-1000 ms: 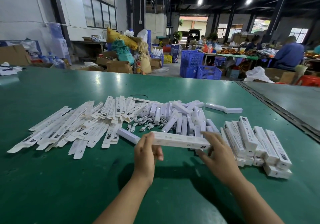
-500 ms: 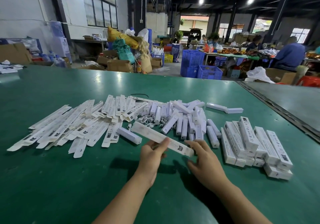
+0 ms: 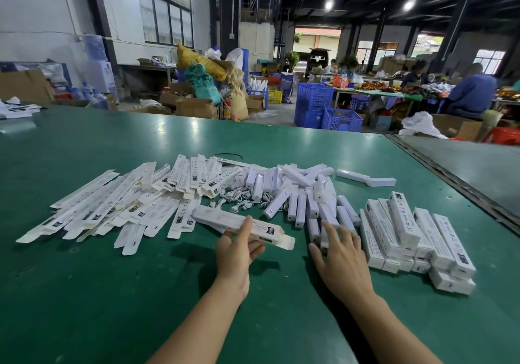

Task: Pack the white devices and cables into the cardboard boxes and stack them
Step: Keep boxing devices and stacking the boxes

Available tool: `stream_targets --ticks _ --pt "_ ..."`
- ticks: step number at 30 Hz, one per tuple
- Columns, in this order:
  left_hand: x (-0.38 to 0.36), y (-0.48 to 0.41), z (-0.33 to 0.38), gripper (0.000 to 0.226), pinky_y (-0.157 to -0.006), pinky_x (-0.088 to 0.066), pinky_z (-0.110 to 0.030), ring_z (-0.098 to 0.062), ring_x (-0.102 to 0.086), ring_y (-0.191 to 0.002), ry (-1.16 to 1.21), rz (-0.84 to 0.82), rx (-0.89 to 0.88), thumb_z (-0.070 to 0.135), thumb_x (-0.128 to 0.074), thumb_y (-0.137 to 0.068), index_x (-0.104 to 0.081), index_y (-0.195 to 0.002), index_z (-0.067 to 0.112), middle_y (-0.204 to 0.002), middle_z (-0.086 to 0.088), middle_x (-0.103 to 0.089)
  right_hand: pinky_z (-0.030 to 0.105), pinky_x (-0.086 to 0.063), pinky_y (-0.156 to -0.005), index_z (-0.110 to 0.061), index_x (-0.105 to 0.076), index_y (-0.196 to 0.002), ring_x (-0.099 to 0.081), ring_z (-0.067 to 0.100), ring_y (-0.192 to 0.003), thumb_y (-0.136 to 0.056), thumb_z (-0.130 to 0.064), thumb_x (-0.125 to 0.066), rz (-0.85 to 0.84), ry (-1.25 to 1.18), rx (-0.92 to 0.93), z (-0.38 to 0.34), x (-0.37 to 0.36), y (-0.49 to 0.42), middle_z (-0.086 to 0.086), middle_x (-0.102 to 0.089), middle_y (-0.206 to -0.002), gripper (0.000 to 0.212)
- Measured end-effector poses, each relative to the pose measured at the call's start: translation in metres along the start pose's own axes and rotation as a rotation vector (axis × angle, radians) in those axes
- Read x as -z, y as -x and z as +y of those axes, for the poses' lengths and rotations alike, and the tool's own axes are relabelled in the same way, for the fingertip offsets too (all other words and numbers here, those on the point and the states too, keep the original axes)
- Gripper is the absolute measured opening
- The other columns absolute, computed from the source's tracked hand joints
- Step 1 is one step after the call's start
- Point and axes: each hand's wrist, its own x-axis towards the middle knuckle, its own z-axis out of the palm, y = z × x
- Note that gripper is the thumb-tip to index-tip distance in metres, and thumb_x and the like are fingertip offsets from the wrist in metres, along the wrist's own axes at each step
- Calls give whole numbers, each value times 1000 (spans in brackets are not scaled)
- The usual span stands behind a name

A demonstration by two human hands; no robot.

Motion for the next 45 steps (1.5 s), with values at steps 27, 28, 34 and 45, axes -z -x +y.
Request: stream_targets --ticks 27,28,34,45 --pt "-7 4 6 13 -74 -63 -37 -27 -76 -86 244 -65 -39 8 -60 -96 -57 -106 14 -102 -17 -75 33 -59 -81 -12 -53 -83 -72 31 -93 -85 -11 -68 148 -1522 -250 -22 20 13 27 -62 -106 14" --pt "-7 3 6 13 -75 -63 -37 -27 -76 -86 246 -63 -44 8 -61 -96 -56 -106 14 -102 -17 -75 33 -59 -81 -14 -54 -81 -72 32 -93 -85 -10 -68 144 -1523 -245 -22 21 13 28 -62 -105 15" --pt "-6 0 5 26 -77 -63 -38 -29 -74 -90 251 -60 -79 7 -59 -97 -53 -122 5 -108 -20 -71 29 -59 -77 -18 -55 -72 -72 32 -86 -85 -6 -70 133 -1479 -193 -19 20 12 18 -64 -91 23" --pt "-7 4 3 13 -77 -63 -36 -29 -74 -91 199 -117 -57 7 -59 -97 -57 -108 14 -104 -17 -74 37 -59 -85 -11 -50 -79 -71 32 -93 -86 -12 -69 167 -1450 -237 -23 20 13 20 -58 -96 20"
